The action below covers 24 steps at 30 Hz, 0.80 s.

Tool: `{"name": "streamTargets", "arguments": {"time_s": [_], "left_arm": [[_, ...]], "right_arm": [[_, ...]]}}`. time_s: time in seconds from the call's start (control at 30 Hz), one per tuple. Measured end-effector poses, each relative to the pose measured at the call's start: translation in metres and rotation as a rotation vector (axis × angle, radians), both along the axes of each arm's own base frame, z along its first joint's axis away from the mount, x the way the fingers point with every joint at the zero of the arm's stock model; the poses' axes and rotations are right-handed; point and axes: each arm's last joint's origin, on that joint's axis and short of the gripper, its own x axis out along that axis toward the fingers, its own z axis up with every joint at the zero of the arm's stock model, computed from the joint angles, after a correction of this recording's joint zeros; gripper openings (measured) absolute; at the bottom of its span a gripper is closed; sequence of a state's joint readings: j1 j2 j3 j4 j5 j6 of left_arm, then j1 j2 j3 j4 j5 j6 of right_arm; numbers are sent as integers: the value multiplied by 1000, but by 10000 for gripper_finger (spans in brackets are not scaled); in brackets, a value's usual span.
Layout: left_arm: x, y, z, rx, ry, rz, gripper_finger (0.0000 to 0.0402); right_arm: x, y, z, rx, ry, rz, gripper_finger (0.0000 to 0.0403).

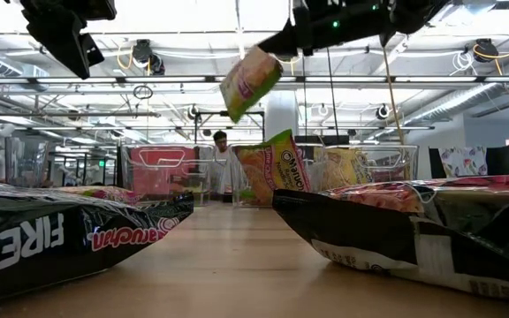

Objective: Sort Maruchan noodles
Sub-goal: Put the green noodle pack into the center transparent bin

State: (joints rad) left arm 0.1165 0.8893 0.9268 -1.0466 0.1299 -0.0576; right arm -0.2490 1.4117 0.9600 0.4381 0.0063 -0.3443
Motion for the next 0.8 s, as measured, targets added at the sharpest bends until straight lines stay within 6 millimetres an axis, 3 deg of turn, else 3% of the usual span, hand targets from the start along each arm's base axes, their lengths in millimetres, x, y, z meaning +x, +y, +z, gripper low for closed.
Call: {"name": "streamTargets", "arguments": {"time_s": [0.47,0.8], "left_arm": [[0,0,0,-2,0,3,24],[0,0,0,-2,0,2,24]], "right_arm": [[-22,-55,-14,33,141,-128,0],[-38,-79,-25,66,205,-117,0]]}}
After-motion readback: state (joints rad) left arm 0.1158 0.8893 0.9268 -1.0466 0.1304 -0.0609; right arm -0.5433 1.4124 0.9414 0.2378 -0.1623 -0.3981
